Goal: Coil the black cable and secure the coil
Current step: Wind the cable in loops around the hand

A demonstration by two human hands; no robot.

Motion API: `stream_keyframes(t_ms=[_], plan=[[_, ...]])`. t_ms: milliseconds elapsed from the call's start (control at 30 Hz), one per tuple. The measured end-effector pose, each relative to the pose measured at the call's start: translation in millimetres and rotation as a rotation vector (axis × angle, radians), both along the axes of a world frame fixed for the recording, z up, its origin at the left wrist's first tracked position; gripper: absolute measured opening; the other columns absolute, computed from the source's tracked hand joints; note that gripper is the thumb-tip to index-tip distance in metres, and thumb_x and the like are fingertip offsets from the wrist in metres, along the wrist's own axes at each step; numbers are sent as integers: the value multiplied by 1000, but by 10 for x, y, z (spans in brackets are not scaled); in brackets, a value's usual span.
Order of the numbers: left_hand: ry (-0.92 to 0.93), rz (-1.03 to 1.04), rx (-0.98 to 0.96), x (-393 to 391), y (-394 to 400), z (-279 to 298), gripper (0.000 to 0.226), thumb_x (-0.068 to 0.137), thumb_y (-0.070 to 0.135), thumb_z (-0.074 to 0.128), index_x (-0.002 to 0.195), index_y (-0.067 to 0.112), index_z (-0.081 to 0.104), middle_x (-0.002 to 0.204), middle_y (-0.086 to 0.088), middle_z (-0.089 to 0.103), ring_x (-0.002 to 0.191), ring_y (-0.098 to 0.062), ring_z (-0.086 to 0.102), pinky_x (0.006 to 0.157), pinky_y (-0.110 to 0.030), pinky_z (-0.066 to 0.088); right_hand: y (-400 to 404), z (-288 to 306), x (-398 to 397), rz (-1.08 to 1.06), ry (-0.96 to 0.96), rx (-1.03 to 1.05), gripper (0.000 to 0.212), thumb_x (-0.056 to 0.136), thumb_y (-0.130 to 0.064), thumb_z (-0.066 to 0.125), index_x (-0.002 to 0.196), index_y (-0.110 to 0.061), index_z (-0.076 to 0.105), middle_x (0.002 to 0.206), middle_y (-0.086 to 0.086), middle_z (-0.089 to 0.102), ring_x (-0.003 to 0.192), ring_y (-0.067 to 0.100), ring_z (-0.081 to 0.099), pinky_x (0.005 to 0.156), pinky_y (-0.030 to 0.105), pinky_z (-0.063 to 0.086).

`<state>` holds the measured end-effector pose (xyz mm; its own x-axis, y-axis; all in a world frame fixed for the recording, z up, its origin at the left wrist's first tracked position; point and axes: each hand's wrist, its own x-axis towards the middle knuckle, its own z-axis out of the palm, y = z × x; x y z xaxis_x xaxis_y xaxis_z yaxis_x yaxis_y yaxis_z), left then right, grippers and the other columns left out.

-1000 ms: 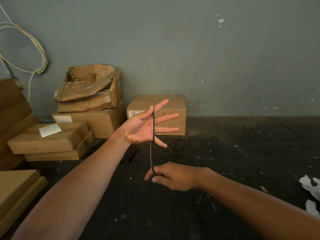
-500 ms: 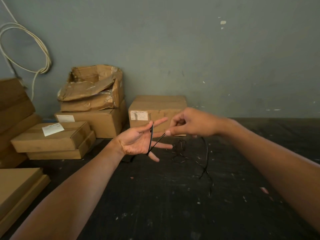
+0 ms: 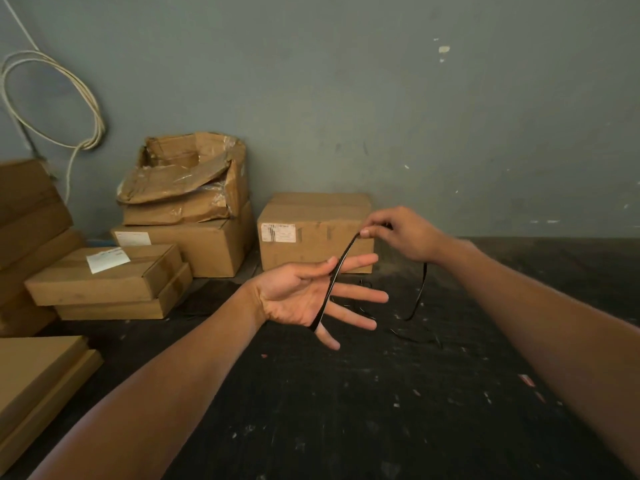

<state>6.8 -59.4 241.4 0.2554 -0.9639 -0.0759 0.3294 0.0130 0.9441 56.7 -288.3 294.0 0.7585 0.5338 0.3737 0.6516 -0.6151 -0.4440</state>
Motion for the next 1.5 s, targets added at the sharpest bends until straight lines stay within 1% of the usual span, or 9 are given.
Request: stream_keyframes(t_ms=[267,433,567,733,1033,1100,1200,1333,1500], plan=[[-27,101,-187,-28,-105,242,53,102,45,23,155,40,20,163,-13,17,145,-51,15,99,-76,20,255,-1122,-355,39,373,210,25,103,-25,41,99,-17,64,84,11,63,69,13,59,73,43,56],[6,219,-228,89,17,200,52,104,47,13,155,43,16,164,-13,17,146,-52,15,100,-79,16,493,-1314,-623,158,409,5,17,103,-31,41,108,-31,57,68,-6,54,58,4,54,61,34,53],[25,339,-278,176,162,201,50,105,49,15,154,44,20,164,-11,20,146,-52,18,98,-80,18,569,-1217,-775,259,405,-127,26,102,-26,44,126,-27,53,69,-9,51,54,-5,51,55,20,41],[41,461,-300,232,299,160,49,105,49,18,154,44,22,163,-9,25,145,-50,23,96,-81,21,621,-980,-887,315,411,-203,29,103,-27,43,131,-27,50,66,-7,50,52,-1,50,57,23,44],[107,601,-252,254,387,-83,49,104,51,23,152,44,28,158,-10,36,141,-48,34,102,-81,22,585,-359,-854,334,237,-262,19,97,-26,56,103,-16,70,81,-24,58,64,-24,50,58,7,36],[87,600,-198,257,379,-122,49,104,51,23,152,45,28,156,-9,40,137,-44,43,106,-76,25,556,-202,-819,303,223,-257,21,97,-28,58,97,-12,71,68,-19,59,54,-15,50,51,9,37],[59,547,-104,245,336,-168,49,103,50,29,151,44,31,152,-8,46,132,-40,50,99,-76,34,507,26,-748,250,179,-234,18,96,-23,58,87,-12,68,76,-18,69,45,-9,48,43,12,35],[41,455,29,206,259,-200,54,102,51,29,154,38,27,158,-8,38,141,-46,34,104,-82,15,413,285,-560,166,39,-259,7,90,-25,68,84,-22,65,70,-13,63,53,-17,50,48,11,33],[-4,268,101,124,111,-111,51,101,52,33,151,46,29,160,-8,33,144,-44,30,104,-83,8,303,378,-277,53,-92,-265,7,88,-25,69,89,-25,62,72,-10,63,68,3,56,62,30,39]])
